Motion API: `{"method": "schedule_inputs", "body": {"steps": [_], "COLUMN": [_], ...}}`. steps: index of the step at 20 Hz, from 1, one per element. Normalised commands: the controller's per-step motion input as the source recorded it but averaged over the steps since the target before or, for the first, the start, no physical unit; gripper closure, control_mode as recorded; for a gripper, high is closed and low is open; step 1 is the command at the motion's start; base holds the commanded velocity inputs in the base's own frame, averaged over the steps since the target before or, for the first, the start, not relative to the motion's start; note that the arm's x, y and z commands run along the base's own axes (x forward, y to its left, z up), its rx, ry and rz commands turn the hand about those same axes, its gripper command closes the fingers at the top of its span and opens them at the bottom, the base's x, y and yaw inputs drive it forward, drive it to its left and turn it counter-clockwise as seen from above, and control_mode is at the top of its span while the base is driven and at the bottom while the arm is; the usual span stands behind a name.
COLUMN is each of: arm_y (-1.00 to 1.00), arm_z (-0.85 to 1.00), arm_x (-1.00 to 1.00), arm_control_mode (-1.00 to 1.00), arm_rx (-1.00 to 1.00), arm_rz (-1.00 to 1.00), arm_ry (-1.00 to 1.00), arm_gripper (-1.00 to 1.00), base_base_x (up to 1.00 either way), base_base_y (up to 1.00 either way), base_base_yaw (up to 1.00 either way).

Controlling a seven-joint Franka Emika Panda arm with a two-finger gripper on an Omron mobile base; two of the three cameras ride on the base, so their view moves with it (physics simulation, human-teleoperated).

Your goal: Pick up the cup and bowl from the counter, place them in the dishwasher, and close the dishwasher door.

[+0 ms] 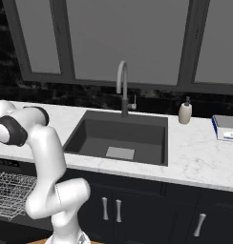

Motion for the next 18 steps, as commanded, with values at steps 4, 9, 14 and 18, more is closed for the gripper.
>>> {"method": "schedule_inputs", "body": {"steps": [4,9,14,18], "arm_y": [0.27,0.29,0.41,0.67], "arm_z": [-0.21,-0.23,-0.04,0.02], "arm_x": [0.32,0.10,0.02,0.00], "arm_control_mode": [-1.00,-1.00,-1.00,-1.00], "arm_rx": [-0.02,-0.08,-0.15,-0.20], "arm_rz": [-0.06,-0.07,-0.09,-0.06], "arm_ry": [0.11,0.24,0.29,0.21], "arm_gripper": [1.00,1.00,1.00,1.00], "base_base_x": [0.00,0.00,0.00,0.00], "base_base_y": [0.00,0.00,0.00,0.00], "base_base_yaw": [0.00,0.00,0.00,0.00]}}
